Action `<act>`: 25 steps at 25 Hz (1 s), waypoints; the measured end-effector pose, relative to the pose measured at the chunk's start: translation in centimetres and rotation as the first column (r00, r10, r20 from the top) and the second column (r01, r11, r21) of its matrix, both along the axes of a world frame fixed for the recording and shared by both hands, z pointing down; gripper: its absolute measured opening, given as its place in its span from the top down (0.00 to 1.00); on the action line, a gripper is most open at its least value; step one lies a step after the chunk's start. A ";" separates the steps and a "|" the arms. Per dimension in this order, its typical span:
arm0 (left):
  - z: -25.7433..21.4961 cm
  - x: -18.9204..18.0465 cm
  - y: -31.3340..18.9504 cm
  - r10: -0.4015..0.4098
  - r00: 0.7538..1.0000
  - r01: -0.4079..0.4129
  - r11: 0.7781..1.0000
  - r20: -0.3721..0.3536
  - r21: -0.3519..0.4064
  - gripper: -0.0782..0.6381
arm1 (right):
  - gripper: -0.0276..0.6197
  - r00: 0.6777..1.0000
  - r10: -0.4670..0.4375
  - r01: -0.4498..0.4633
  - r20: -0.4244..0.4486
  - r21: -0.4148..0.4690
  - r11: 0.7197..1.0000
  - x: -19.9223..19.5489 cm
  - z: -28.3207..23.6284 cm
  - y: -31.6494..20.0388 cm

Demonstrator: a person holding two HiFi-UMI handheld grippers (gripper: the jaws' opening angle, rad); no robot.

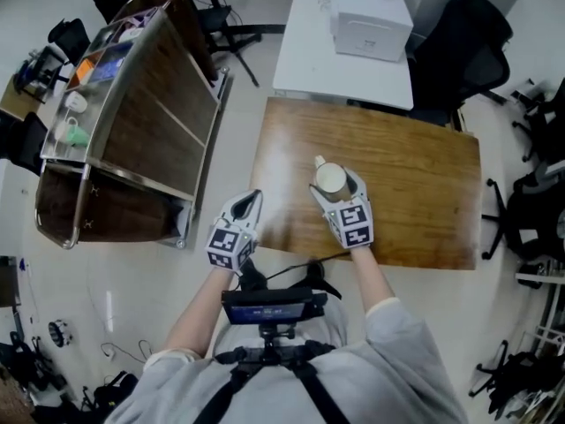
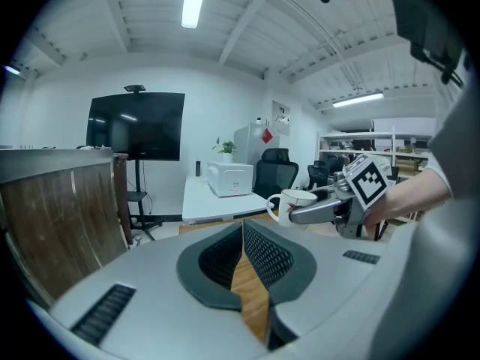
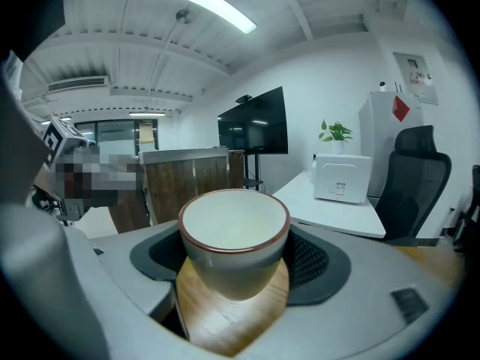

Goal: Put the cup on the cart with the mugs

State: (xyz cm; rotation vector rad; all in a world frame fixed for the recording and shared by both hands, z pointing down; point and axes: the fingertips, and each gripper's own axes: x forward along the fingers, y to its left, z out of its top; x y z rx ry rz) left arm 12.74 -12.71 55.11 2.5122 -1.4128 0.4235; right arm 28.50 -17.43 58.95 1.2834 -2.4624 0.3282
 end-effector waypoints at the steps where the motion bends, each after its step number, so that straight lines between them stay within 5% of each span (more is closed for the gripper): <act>1: -0.4 -0.1 0.2 -0.003 1.000 0.003 1.000 -0.005 0.008 0.87 | 0.35 1.000 -0.006 0.006 0.000 -0.001 1.000 -0.1 -0.8 0.6; 9: -2.6 -3.0 1.2 -0.071 0.997 0.072 0.996 -0.022 0.049 0.87 | 0.35 0.996 -0.087 0.087 -0.008 0.004 0.996 -2.9 -3.4 3.0; 16: -3.1 -10.6 3.5 -0.241 0.970 0.242 0.968 -0.025 0.063 0.87 | 0.35 0.963 -0.268 0.268 0.006 0.034 0.963 -11.3 -4.8 4.5; 20: -3.4 -15.5 5.9 -0.357 0.934 0.357 0.931 -0.012 0.075 0.87 | 0.35 0.921 -0.386 0.385 0.041 0.032 0.922 -17.2 -5.5 5.9; 25: -3.5 -22.4 9.9 -0.517 0.856 0.515 0.853 0.004 0.082 0.87 | 0.35 0.834 -0.546 0.545 0.080 0.042 0.838 -24.7 -6.4 8.5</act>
